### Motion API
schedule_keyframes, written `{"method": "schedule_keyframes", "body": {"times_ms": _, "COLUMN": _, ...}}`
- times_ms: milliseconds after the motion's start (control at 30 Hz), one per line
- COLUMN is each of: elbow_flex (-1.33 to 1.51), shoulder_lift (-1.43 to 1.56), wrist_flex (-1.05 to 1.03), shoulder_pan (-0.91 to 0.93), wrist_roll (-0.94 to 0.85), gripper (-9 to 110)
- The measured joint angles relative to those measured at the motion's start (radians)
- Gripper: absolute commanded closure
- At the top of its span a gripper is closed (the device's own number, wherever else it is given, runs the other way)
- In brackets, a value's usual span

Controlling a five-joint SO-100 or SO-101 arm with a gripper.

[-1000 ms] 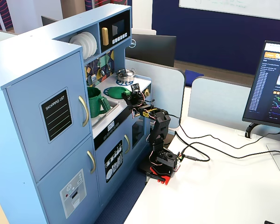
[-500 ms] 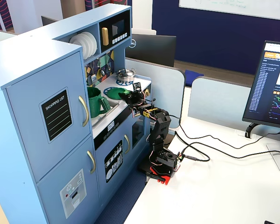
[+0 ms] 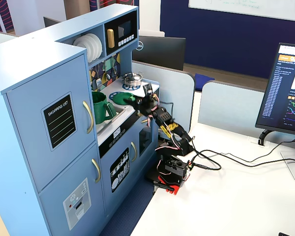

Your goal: Take off the lid from the green recipient and place it on the counter

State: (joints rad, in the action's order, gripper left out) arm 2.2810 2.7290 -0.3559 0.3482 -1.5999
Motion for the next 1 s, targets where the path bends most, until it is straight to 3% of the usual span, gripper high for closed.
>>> {"method": "schedule_keyframes", "body": {"times_ms": 367, "elbow_flex": 0.341, "shoulder_lift": 0.265, "wrist_flex": -0.017, "shoulder_pan": -0.183, "wrist_roll": -0.012, "gripper": 86}}
{"method": "schedule_keyframes", "body": {"times_ms": 767, "elbow_flex": 0.491, "shoulder_lift": 0.42, "wrist_flex": -0.238, "shoulder_pan": -0.272, "wrist_roll": -0.037, "gripper": 87}}
{"method": "schedule_keyframes", "body": {"times_ms": 1000, "elbow_flex": 0.548, "shoulder_lift": 0.431, "wrist_flex": -0.414, "shoulder_pan": -0.298, "wrist_roll": -0.026, "gripper": 94}}
